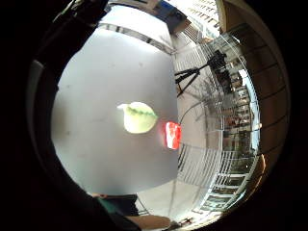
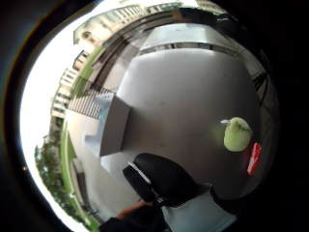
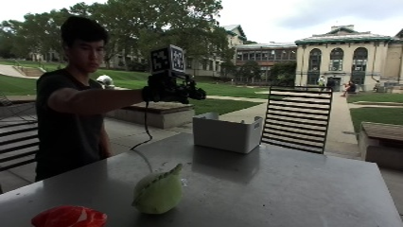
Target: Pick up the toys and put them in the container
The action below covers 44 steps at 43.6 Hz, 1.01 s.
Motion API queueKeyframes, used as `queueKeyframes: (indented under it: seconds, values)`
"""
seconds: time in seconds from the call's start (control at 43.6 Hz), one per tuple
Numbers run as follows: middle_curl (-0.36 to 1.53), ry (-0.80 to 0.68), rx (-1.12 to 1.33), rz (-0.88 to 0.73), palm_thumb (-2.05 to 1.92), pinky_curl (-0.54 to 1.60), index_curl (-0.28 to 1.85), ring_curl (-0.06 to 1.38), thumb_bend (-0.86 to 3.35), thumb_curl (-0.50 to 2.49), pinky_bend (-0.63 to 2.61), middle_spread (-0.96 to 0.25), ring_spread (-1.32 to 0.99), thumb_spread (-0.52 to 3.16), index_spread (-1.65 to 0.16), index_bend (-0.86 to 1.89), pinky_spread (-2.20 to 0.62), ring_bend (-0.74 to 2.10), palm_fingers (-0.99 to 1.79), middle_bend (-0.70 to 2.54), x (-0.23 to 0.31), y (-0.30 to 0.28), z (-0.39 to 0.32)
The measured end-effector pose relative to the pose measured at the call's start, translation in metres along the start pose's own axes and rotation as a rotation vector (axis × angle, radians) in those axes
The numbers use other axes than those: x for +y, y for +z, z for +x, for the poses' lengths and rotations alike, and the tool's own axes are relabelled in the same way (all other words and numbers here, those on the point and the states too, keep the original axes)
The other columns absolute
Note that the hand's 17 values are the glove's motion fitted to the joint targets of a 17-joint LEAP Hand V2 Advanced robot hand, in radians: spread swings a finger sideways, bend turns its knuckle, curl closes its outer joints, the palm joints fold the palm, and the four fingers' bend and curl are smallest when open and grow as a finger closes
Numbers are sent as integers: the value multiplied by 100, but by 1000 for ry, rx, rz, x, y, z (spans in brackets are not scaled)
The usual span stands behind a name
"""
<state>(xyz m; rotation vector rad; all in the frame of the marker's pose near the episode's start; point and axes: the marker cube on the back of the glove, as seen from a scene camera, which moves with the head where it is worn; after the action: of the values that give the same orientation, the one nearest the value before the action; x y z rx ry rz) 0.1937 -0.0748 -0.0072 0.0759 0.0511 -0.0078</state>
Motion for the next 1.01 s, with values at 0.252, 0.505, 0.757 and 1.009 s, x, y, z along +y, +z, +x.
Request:
queueKeyframes:
  seconds: [0.252,0.505,0.757,1.009]
  values:
    - [43,95,-32,-116,-9,33,51,26,-8,22,76,-11,-36,89,-23,16,-5,61,4,41,3,69,79]
    - [40,145,-41,-235,-4,40,44,25,-5,24,104,-13,-38,88,-23,11,1,56,-1,31,13,136,119]
    - [39,140,-33,-386,1,45,33,25,-2,27,124,-16,-34,91,-23,2,2,51,-14,24,22,177,134]
    - [37,114,-6,-488,13,47,18,26,0,30,145,-14,-22,96,-25,-4,1,48,-26,15,29,207,142]
